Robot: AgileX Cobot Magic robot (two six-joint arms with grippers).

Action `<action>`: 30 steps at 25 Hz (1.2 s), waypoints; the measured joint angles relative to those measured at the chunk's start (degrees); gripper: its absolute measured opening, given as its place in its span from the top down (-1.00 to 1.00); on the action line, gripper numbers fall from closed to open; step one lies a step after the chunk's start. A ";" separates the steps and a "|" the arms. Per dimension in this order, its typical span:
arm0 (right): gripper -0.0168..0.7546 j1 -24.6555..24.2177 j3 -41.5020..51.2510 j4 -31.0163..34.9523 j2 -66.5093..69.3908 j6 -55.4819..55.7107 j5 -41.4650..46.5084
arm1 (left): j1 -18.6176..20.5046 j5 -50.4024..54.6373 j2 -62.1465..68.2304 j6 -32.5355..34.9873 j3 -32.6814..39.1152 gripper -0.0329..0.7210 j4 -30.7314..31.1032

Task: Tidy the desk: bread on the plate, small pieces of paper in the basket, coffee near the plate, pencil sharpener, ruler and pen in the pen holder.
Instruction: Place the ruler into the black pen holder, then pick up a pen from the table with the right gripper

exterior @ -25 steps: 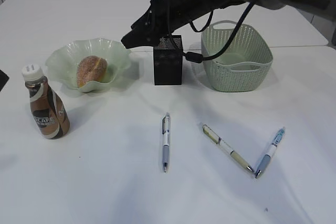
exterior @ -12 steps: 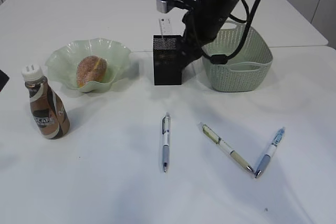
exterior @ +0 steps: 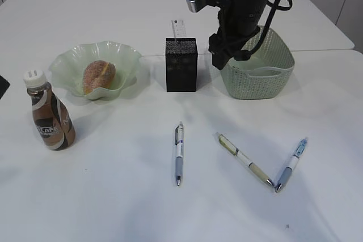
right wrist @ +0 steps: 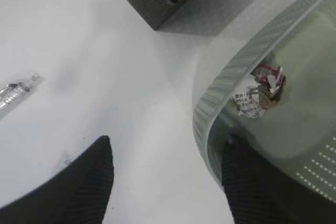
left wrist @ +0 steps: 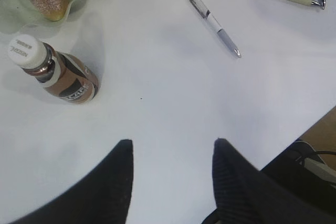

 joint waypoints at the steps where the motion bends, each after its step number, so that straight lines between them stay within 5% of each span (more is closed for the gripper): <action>1: -0.36 0.00 0.00 -0.09 -0.90 2.30 0.11 | 0.00 0.00 0.00 0.00 0.00 0.01 0.00; 13: -0.36 0.00 5.63 -0.09 -11.22 15.60 0.49 | 0.00 0.00 0.00 0.00 0.00 0.01 0.00; 30: -0.36 0.00 29.07 -0.22 -24.53 25.90 0.61 | 0.00 0.00 0.00 0.00 0.00 0.01 0.00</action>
